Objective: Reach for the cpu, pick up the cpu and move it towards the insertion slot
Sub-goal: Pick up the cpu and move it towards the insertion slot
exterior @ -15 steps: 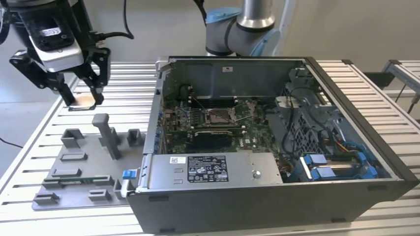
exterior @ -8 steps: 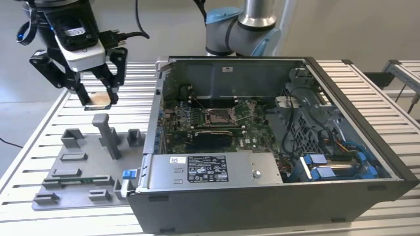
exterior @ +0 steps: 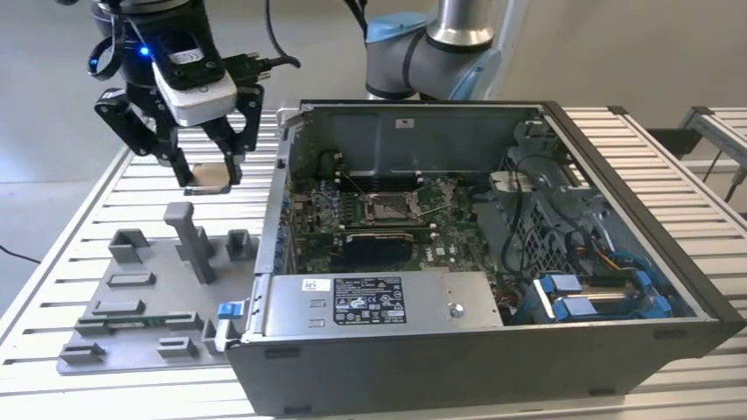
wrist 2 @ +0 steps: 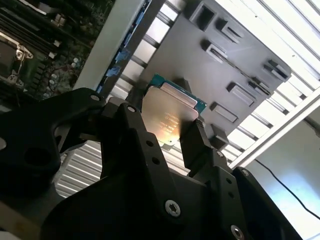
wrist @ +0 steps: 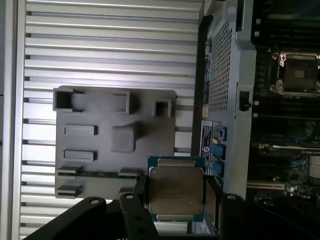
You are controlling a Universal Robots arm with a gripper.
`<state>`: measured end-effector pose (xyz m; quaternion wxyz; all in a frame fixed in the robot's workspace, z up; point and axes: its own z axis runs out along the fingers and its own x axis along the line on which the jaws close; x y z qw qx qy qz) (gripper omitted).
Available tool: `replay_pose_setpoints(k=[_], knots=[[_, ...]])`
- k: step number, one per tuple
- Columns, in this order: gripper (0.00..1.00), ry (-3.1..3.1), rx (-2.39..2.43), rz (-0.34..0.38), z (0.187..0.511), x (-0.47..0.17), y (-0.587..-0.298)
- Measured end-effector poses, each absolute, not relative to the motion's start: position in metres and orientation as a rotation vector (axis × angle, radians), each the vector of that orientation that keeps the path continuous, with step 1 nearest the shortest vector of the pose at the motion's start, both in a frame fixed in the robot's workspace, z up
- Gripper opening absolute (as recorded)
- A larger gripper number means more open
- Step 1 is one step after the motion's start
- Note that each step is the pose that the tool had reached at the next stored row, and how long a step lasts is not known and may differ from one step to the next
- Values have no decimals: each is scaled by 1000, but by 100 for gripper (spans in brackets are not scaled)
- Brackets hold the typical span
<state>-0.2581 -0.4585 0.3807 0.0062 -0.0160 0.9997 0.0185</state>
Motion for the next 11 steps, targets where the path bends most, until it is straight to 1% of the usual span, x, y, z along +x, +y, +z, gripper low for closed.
replay_pose_setpoints(k=[11], knots=[[0, 3128, -50, 58, 381, -209, -458]])
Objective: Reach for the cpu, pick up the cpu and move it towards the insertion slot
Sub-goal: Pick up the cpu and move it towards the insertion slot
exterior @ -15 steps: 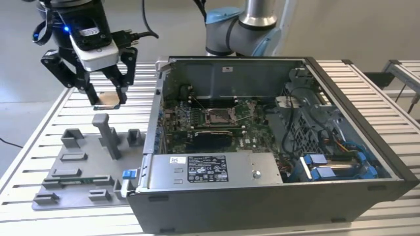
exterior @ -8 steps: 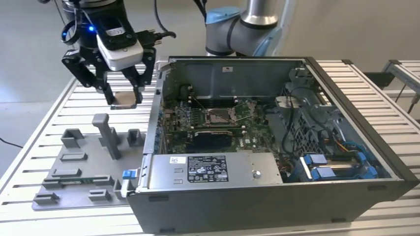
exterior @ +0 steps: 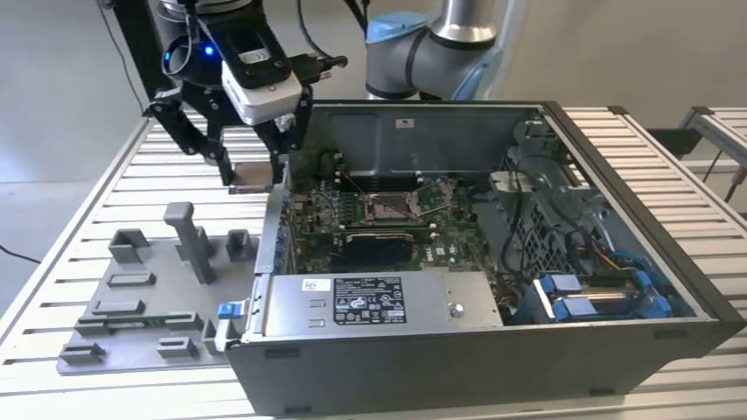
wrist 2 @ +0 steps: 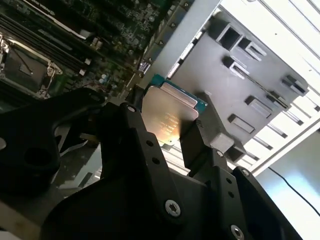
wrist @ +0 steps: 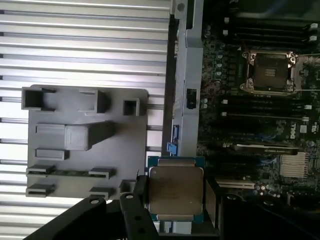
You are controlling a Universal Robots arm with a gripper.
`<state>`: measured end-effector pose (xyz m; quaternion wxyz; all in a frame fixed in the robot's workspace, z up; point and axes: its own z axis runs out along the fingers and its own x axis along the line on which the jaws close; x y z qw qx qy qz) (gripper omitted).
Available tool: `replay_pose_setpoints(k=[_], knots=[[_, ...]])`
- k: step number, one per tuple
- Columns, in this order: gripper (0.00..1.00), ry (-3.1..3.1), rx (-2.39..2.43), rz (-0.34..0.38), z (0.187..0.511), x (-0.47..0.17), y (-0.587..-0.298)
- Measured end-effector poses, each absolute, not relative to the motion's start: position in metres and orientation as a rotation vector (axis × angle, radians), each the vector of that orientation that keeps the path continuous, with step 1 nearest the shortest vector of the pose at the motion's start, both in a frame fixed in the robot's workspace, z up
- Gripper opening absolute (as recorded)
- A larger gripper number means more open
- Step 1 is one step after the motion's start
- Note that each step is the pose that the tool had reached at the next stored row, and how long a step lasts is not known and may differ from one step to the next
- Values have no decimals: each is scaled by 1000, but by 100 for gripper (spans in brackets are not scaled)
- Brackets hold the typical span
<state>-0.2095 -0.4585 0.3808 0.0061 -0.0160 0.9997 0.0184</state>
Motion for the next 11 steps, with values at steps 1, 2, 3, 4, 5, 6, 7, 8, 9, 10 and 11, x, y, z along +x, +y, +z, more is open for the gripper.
replay_pose_setpoints(k=[1, 2, 3, 4, 5, 6, 7, 8, 9, 10, 11], knots=[[0, 3128, -50, 58, 381, -205, -458], [0, 3128, -50, 58, 381, -200, -458], [0, 3128, -50, 58, 381, -191, -458], [0, 3128, -50, 58, 381, -187, -458], [0, 3128, -50, 58, 381, -182, -458], [0, 3128, -50, 58, 381, -177, -458], [0, 3128, -50, 58, 381, -173, -458], [0, 3128, -50, 58, 381, -168, -458], [0, 3128, -50, 58, 381, -164, -458], [0, 3128, -50, 57, 381, -159, -458], [0, 3128, -50, 58, 381, -155, -458]])
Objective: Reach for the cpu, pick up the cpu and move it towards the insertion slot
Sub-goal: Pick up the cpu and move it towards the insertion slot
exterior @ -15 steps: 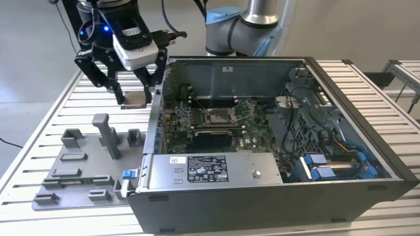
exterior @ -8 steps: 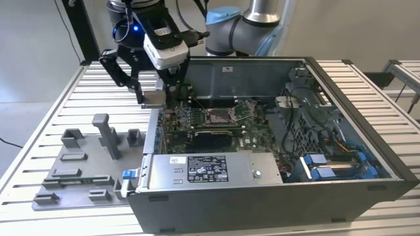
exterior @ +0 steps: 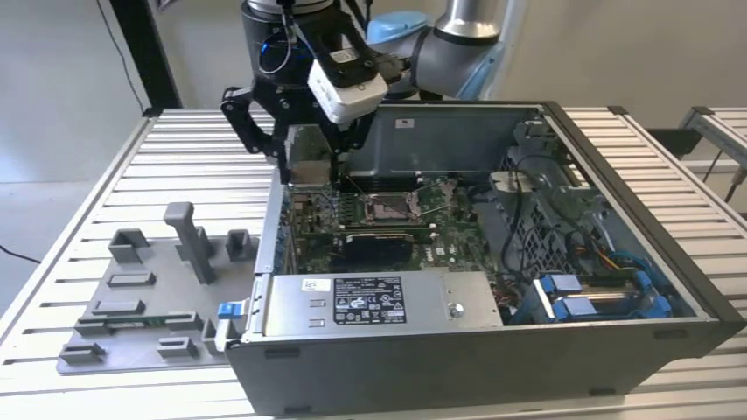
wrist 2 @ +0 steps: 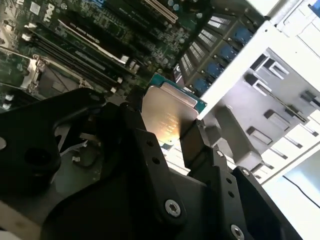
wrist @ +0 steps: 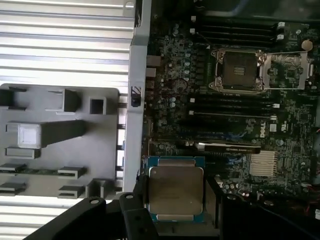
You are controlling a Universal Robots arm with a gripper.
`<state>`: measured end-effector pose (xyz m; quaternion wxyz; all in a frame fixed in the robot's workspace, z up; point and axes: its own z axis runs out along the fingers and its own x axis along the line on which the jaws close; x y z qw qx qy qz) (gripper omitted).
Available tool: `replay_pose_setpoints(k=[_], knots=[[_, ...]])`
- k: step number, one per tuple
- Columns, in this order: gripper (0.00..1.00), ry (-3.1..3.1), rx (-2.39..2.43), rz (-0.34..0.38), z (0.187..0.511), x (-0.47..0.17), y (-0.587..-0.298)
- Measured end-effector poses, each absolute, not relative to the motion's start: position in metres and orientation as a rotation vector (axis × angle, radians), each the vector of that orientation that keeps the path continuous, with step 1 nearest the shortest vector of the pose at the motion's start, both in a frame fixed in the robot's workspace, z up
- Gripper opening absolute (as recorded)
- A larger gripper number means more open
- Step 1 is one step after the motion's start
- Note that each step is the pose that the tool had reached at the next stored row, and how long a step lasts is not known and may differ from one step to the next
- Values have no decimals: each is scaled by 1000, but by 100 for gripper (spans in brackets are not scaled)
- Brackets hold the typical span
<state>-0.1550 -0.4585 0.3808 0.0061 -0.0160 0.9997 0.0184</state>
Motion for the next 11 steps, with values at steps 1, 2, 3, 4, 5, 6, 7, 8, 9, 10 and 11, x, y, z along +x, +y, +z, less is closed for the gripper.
replay_pose_setpoints(k=[1, 2, 3, 4, 5, 6, 7, 8, 9, 10, 11], knots=[[0, 3128, -50, 58, 381, -150, -458], [0, 3128, -50, 58, 381, -146, -458], [0, 3128, -50, 58, 381, -141, -458], [0, 3128, -50, 58, 381, -137, -458], [0, 3128, -50, 58, 381, -132, -458], [0, 3128, -50, 58, 381, -128, -458], [0, 3128, -50, 58, 381, -123, -458], [0, 3128, -50, 58, 381, -118, -458], [0, 3128, -50, 58, 381, -114, -458], [0, 3128, -50, 58, 381, -109, -458], [0, 3128, -50, 58, 381, -105, -458]])
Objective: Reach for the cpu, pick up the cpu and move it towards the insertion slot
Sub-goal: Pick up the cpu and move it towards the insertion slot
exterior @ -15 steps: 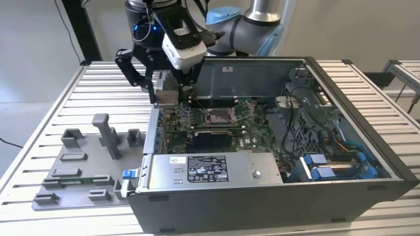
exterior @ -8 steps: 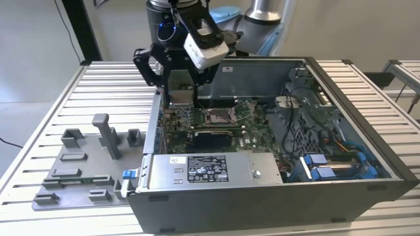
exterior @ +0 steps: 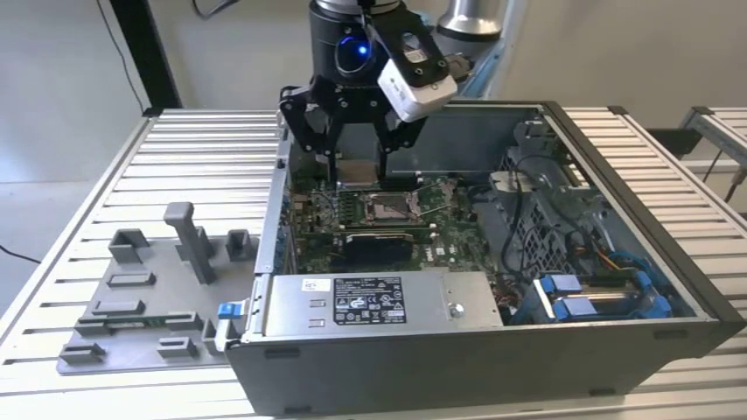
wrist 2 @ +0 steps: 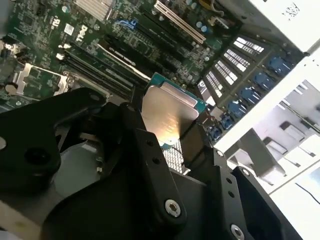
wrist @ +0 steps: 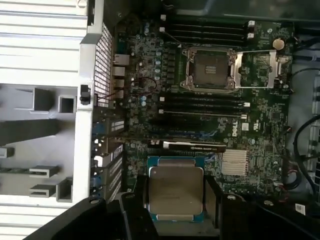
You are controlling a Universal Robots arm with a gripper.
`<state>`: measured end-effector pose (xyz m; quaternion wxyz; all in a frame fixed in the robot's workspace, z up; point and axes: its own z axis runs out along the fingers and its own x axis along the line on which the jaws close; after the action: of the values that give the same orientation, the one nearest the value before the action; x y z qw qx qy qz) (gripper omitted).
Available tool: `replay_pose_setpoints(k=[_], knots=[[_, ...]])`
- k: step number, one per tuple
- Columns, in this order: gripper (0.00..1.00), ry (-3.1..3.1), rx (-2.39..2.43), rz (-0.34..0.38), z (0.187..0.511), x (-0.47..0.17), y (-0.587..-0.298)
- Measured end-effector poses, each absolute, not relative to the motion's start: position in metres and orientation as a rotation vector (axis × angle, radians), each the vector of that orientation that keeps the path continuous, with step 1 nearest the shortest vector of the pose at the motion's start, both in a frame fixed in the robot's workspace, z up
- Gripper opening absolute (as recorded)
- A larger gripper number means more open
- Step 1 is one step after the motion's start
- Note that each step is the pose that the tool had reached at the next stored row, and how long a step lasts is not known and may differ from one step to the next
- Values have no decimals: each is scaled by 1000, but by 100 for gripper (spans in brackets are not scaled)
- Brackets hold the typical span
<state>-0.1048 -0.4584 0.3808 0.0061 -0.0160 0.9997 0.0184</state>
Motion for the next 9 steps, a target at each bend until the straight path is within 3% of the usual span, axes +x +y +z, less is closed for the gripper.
replay_pose_setpoints(k=[9], knots=[[0, 3128, -50, 58, 381, -64, -458]])
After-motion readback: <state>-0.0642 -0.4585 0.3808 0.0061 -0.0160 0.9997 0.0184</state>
